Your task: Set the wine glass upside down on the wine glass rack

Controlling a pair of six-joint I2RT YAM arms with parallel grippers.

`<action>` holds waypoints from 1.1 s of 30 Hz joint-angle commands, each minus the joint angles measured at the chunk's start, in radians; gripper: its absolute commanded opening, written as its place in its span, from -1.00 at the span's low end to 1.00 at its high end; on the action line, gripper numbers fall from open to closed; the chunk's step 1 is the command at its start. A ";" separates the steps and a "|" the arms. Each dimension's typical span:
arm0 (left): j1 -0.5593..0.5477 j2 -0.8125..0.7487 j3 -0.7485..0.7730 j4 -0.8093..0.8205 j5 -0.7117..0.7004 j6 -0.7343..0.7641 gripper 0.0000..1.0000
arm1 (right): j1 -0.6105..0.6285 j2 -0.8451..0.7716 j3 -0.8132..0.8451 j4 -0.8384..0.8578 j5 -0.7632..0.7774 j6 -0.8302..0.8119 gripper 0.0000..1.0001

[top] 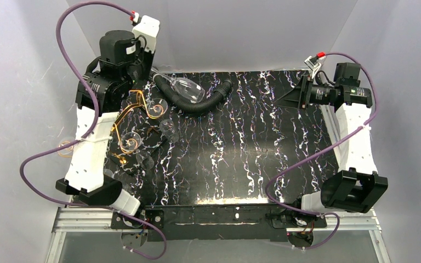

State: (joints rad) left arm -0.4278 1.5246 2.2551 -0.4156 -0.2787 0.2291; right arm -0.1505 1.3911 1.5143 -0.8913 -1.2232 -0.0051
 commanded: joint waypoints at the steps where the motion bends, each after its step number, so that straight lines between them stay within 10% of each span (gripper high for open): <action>1: 0.033 0.001 0.043 0.089 -0.051 0.029 -1.00 | -0.003 0.021 0.045 -0.010 -0.046 -0.015 0.23; 33: 0.246 0.048 -0.334 0.335 -0.156 0.410 -1.00 | 0.095 0.221 0.202 -0.094 -0.085 -0.089 0.22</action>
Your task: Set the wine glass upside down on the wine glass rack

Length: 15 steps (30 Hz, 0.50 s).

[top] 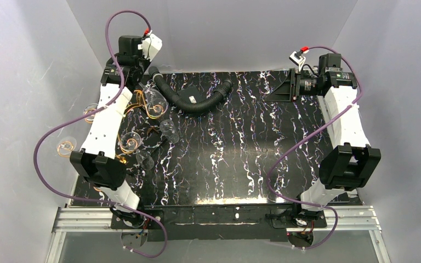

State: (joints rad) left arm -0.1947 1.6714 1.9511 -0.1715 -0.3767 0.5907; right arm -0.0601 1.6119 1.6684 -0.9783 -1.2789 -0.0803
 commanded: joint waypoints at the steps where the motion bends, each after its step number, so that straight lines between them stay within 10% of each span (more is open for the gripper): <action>1: 0.015 -0.107 -0.045 0.103 -0.064 0.057 -1.00 | 0.005 -0.001 0.047 -0.007 -0.030 -0.013 0.23; 15: 0.029 -0.180 -0.175 0.224 -0.102 0.161 -1.00 | 0.009 -0.006 0.028 0.001 -0.023 -0.003 0.23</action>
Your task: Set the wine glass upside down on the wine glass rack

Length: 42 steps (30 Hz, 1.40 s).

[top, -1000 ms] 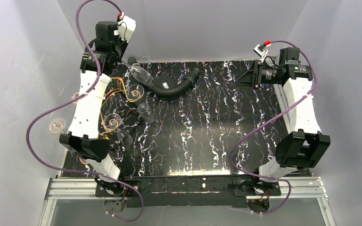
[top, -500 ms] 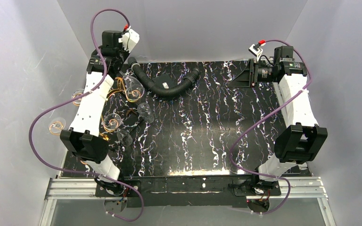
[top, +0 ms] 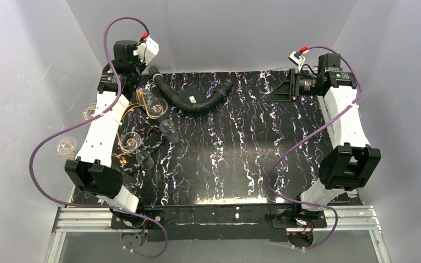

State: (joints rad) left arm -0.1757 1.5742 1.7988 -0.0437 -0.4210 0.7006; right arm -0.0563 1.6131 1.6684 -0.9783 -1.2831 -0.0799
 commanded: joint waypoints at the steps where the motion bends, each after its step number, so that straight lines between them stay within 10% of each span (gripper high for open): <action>1: 0.011 -0.088 -0.030 0.101 -0.058 0.056 -1.00 | 0.005 -0.007 0.028 0.002 -0.020 -0.002 0.23; 42: 0.062 -0.180 -0.169 0.185 -0.071 0.112 -1.00 | 0.006 0.016 0.034 0.011 -0.019 0.011 0.22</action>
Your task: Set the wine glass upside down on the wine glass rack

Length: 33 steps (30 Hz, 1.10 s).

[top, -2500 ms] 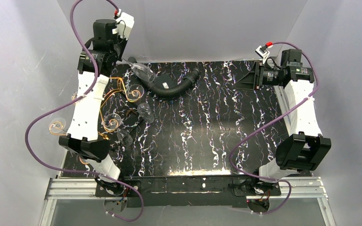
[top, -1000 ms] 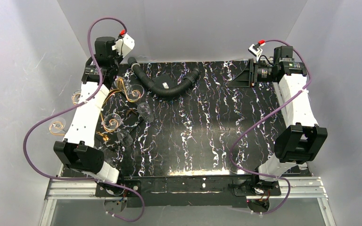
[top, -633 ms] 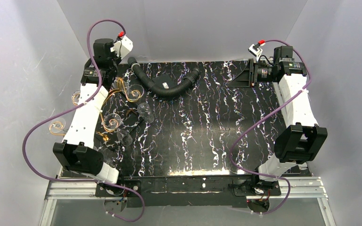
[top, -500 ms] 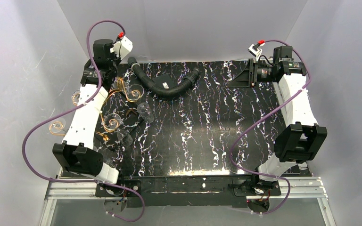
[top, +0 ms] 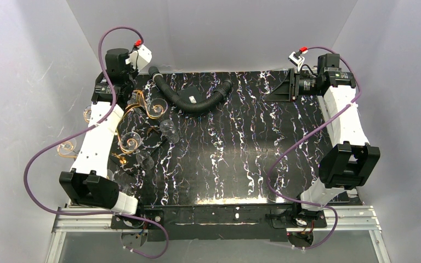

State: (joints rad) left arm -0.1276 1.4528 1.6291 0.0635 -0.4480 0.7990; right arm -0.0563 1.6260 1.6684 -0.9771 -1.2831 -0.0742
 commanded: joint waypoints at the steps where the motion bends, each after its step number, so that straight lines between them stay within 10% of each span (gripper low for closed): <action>1: 0.016 -0.055 0.000 0.082 -0.048 0.016 -1.00 | 0.006 0.004 0.035 0.011 -0.019 0.006 0.23; 33: 0.068 0.050 0.064 0.141 -0.049 0.035 -1.00 | 0.006 0.008 0.039 0.011 -0.016 0.005 0.23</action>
State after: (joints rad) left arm -0.0669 1.5017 1.6268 0.1368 -0.4782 0.8299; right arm -0.0555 1.6329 1.6684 -0.9771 -1.2827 -0.0704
